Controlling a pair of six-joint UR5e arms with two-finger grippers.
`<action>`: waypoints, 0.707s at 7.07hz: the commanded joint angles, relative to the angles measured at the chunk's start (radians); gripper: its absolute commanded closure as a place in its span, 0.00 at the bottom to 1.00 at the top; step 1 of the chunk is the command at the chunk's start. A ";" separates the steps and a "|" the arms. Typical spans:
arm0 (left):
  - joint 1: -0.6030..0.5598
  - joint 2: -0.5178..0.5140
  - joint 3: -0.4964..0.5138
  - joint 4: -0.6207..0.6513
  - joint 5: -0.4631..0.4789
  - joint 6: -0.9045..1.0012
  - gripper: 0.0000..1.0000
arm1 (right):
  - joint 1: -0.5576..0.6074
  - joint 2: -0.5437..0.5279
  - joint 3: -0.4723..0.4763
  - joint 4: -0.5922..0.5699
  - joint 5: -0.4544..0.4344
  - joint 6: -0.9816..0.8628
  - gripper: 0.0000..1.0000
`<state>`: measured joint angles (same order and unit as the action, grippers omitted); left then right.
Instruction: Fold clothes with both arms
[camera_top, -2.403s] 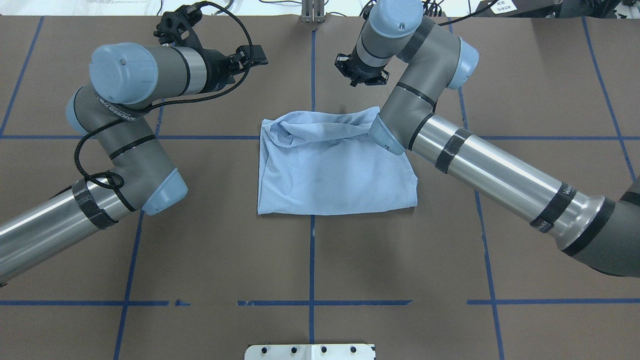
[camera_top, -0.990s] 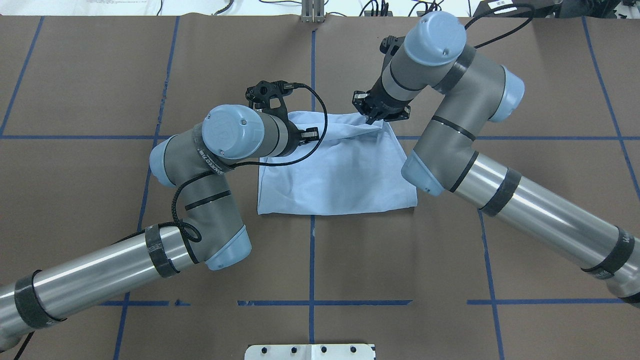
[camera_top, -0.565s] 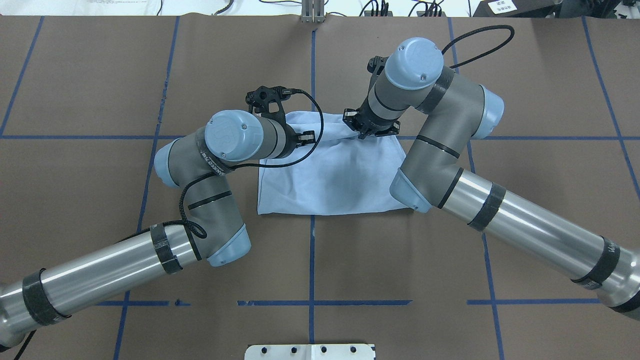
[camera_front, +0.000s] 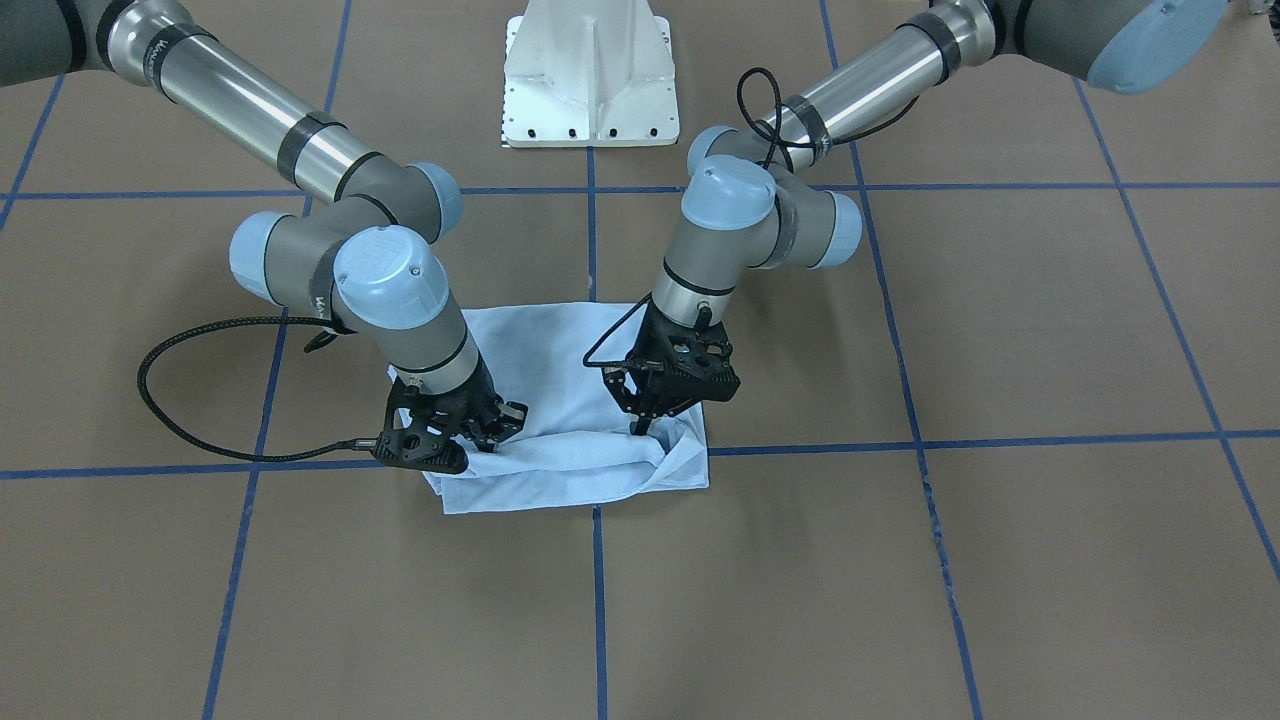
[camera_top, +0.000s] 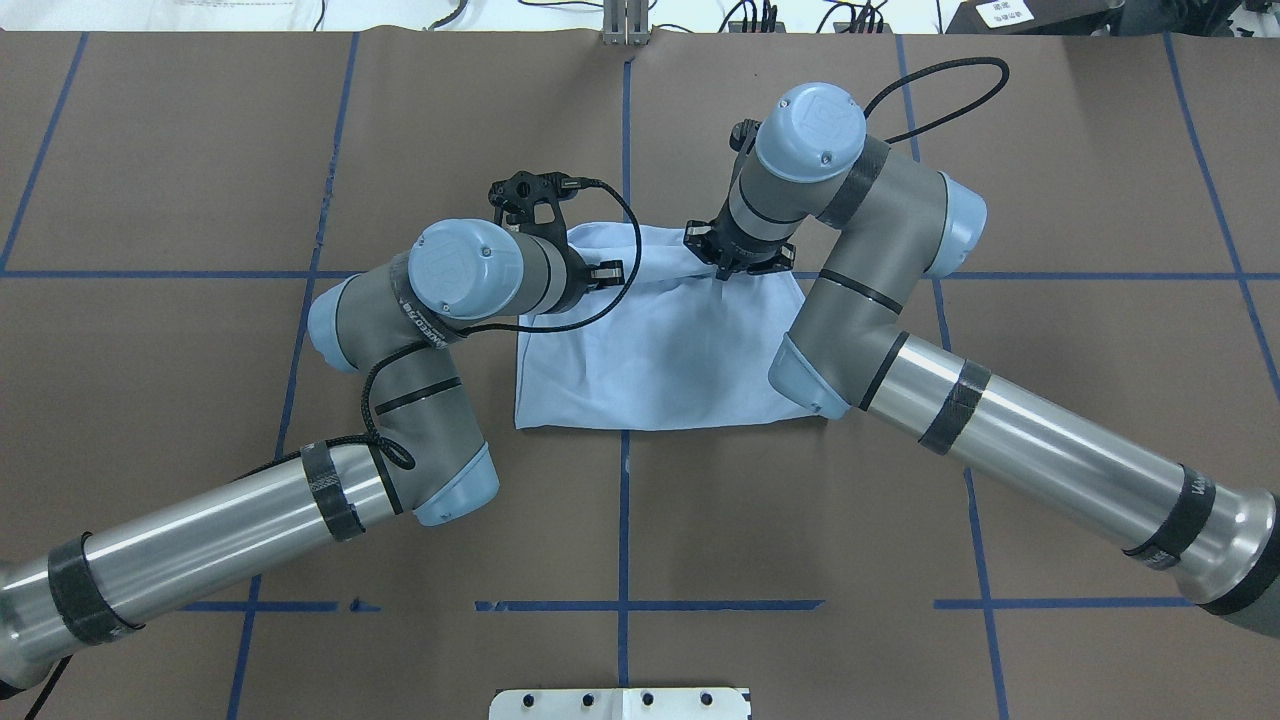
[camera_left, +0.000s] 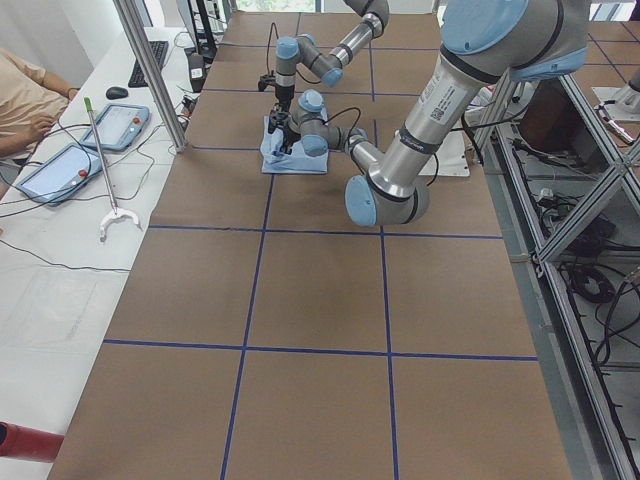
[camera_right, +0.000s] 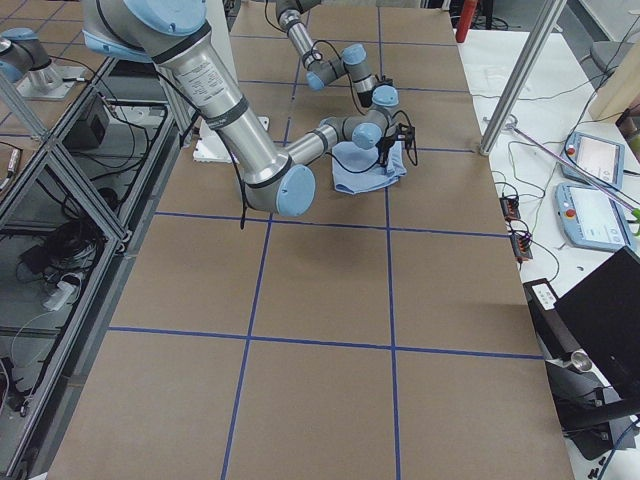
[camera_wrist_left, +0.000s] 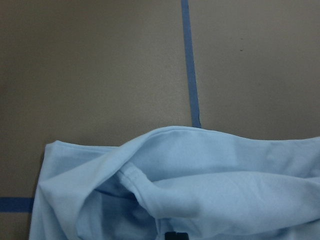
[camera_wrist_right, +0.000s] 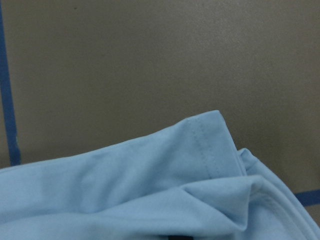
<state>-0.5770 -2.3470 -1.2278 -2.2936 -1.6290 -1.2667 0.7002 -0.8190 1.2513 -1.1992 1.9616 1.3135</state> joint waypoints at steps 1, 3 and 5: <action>-0.075 -0.069 0.159 -0.098 0.000 0.067 1.00 | 0.021 0.020 -0.073 0.061 -0.006 -0.003 1.00; -0.151 -0.078 0.230 -0.130 -0.002 0.166 1.00 | 0.064 0.055 -0.146 0.064 -0.004 -0.063 1.00; -0.194 -0.078 0.234 -0.139 -0.011 0.174 1.00 | 0.145 0.052 -0.150 0.061 0.032 -0.138 1.00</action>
<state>-0.7401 -2.4241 -1.0011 -2.4259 -1.6344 -1.1048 0.7979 -0.7672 1.1105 -1.1374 1.9726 1.2264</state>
